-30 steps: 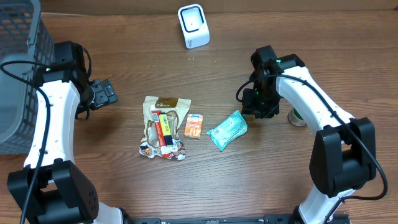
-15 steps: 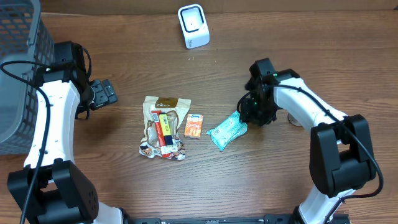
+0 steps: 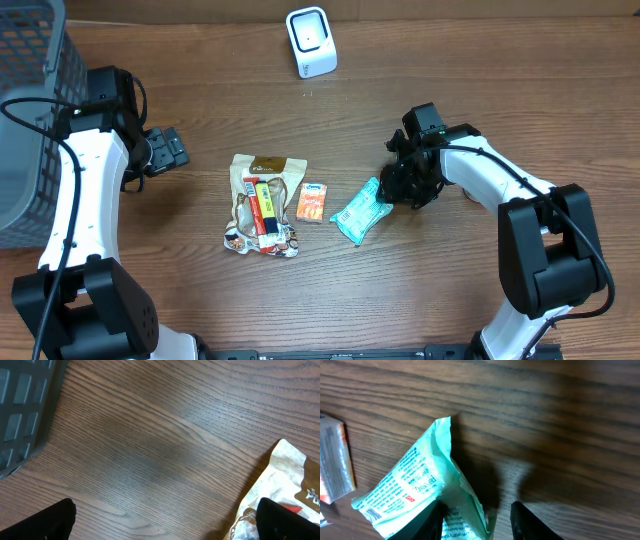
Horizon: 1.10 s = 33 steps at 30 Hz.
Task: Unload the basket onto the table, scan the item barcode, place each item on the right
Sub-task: 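Lower the right gripper onto the wipes pack and close on it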
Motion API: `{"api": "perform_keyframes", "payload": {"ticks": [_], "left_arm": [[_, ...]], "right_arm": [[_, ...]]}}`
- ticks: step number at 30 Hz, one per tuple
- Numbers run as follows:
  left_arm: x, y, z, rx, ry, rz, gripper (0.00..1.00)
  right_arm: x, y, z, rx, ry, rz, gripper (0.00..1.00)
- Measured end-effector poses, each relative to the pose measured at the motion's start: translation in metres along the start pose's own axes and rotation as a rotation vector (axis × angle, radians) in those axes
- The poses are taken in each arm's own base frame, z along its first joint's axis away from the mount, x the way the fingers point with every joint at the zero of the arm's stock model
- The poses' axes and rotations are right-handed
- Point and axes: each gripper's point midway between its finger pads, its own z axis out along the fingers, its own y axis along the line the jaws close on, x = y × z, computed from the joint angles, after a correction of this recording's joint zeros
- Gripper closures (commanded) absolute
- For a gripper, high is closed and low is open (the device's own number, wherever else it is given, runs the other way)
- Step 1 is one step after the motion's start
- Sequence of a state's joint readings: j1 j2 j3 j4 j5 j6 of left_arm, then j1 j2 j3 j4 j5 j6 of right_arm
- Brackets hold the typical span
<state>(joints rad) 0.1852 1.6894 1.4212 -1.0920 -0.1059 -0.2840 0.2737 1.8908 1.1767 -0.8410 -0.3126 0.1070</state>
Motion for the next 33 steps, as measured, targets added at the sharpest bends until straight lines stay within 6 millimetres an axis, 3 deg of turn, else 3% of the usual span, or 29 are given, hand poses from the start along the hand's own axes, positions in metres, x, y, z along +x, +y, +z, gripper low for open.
{"api": "perform_keyframes", "payload": {"ticks": [10, 12, 15, 22, 27, 28, 30, 33], "left_arm": [[0.0, 0.0, 0.0, 0.0, 0.0, 0.0, 0.0], [0.0, 0.0, 0.0, 0.0, 0.0, 0.0, 0.0], [0.0, 0.0, 0.0, 0.0, 0.0, 0.0, 0.0], [0.0, 0.0, 0.0, 0.0, 0.0, 0.0, 0.0], [0.0, 0.0, 0.0, 0.0, 0.0, 0.0, 0.0], [0.0, 0.0, 0.0, 0.0, 0.0, 0.0, 0.0], [0.0, 0.0, 0.0, 0.0, 0.0, 0.0, 0.0], [0.0, 0.0, 0.0, 0.0, 0.0, 0.0, 0.0]], "right_arm": [[0.0, 0.004, 0.006, -0.039, -0.024, -0.013, 0.57], [0.001, 0.004, 0.007, -0.046, -0.029, -0.016, 0.65], [0.002, 0.007, 0.007, -0.063, -0.03, -0.013, 0.96], [0.003, 0.013, 0.004, -0.107, -0.025, -0.013, 0.96], [0.005, 0.009, -0.004, -0.1, 0.004, 0.02, 0.9], [0.004, 0.009, -0.007, -0.096, 0.006, 0.02, 0.83], [-0.002, 0.01, -0.013, -0.098, -0.008, 0.012, 0.56], [-0.013, 0.014, -0.02, -0.104, -0.041, 0.006, 0.45]]}}
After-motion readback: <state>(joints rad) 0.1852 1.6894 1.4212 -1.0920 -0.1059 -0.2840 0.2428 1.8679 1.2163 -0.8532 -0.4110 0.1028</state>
